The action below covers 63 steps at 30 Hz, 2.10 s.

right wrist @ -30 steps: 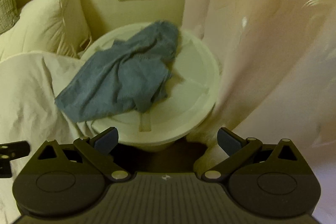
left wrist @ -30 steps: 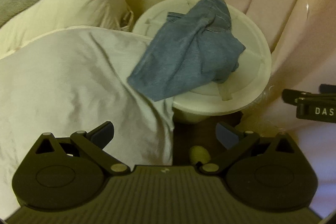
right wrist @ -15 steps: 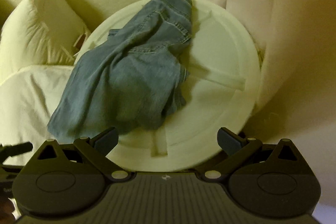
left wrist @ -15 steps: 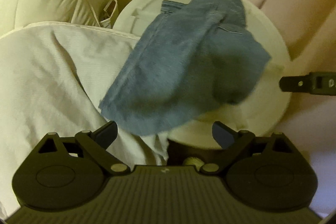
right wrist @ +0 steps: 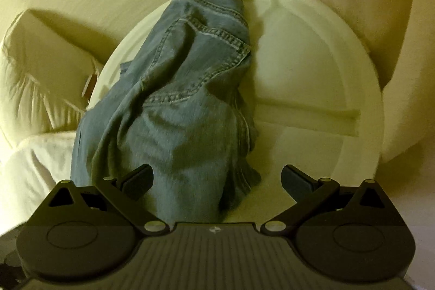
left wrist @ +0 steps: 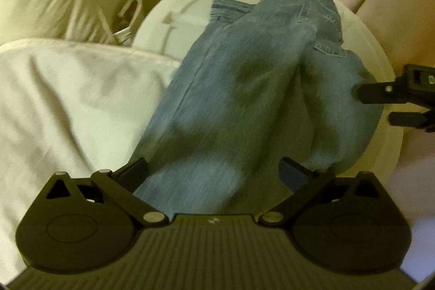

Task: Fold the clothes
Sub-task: 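Grasp the jeans with the left gripper while the right gripper grasps another part, then lift the jeans with both grippers and carry them onto the bed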

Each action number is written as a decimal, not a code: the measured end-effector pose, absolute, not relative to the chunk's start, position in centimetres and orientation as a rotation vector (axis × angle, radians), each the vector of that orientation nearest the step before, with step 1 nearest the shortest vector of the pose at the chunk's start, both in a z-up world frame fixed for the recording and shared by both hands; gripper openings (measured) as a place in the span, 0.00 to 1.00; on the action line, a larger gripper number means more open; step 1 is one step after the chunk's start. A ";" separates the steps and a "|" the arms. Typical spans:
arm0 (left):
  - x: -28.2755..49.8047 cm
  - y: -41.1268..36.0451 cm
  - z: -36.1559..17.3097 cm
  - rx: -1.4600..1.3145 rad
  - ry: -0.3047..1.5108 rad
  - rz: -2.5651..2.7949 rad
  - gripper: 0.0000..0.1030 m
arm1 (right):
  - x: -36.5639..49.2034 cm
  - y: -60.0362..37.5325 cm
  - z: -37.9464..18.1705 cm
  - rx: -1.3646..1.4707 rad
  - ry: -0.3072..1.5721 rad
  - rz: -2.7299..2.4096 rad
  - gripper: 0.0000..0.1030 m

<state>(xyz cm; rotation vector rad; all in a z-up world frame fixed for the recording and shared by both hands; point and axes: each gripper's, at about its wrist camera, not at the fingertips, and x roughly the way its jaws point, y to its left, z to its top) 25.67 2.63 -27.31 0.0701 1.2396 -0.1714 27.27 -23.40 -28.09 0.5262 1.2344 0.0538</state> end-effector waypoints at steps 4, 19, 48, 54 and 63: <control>27.0 1.6 -28.3 0.099 1.226 -0.203 0.96 | 28.4 -23.8 -30.2 0.624 1.272 0.038 0.99; 27.7 1.5 -25.3 0.081 1.090 -0.214 0.93 | 29.4 -24.1 -29.9 0.626 1.248 0.095 0.65; 23.8 7.4 -14.5 -0.207 0.805 -0.115 0.01 | 31.3 -17.8 -14.6 0.613 0.900 0.596 0.19; 16.5 11.0 -6.2 -0.256 0.568 -0.038 0.01 | 27.0 -13.3 -5.5 0.578 0.684 0.805 0.19; -5.8 18.2 4.7 -0.291 0.276 0.275 0.02 | 14.1 -2.1 6.8 0.516 0.478 1.230 0.19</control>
